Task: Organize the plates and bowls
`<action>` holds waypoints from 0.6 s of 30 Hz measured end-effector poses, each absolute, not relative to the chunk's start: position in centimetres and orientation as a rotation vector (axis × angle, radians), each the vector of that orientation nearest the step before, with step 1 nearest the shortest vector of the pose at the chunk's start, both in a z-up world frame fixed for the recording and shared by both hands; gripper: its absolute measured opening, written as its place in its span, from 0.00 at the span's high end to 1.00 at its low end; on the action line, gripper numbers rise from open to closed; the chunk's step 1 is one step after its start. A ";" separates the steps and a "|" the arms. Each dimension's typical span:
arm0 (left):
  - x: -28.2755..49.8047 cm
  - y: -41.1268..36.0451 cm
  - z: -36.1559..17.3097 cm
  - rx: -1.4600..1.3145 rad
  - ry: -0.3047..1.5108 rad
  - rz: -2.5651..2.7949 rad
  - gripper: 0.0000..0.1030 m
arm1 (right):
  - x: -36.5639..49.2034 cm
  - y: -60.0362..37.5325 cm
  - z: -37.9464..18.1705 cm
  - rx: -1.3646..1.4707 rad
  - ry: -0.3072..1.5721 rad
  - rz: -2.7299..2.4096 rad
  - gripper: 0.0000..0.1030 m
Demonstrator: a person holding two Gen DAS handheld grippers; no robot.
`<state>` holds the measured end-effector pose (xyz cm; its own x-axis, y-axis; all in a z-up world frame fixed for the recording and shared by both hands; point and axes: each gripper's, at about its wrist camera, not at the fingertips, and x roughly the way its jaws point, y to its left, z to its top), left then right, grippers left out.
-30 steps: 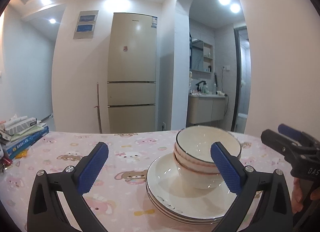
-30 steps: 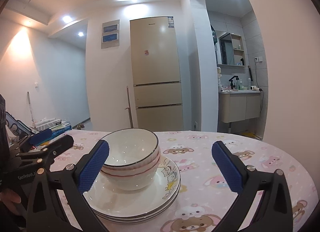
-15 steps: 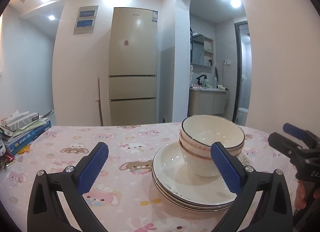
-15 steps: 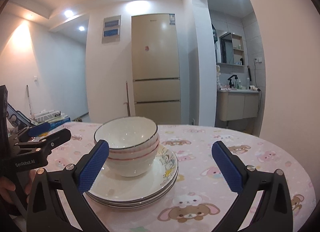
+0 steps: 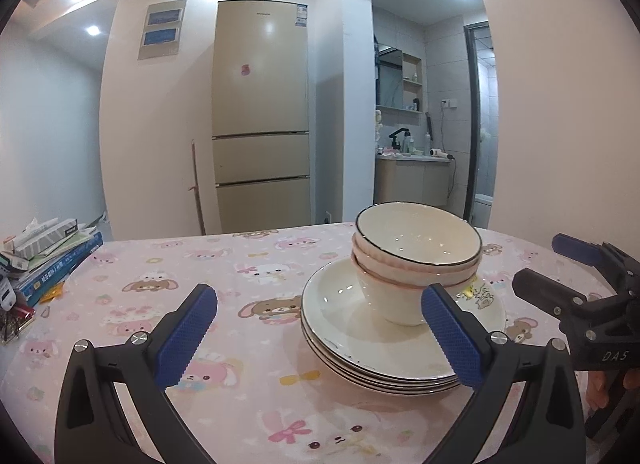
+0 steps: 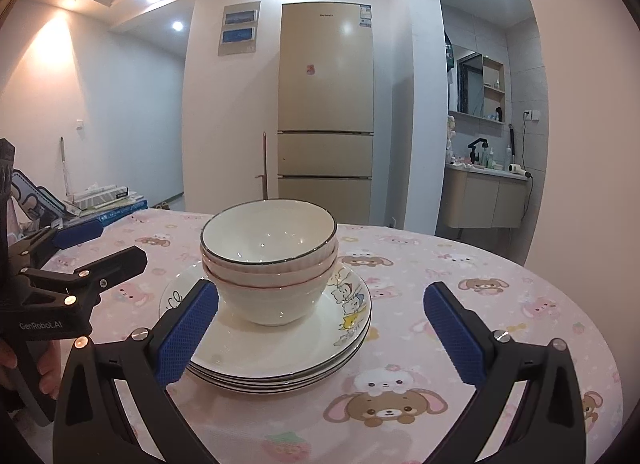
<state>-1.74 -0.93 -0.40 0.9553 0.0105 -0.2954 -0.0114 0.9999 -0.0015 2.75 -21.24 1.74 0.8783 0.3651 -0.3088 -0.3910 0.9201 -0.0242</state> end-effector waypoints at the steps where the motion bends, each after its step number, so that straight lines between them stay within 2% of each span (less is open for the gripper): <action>1: -1.8 -0.8 -0.4 -0.010 0.300 0.020 0.00 | 2.8 -21.3 1.7 -0.085 0.308 0.391 0.01; 18: -1.8 -0.3 -0.3 -0.019 0.293 0.027 0.00 | 2.8 -21.7 1.6 -0.061 0.308 0.367 0.00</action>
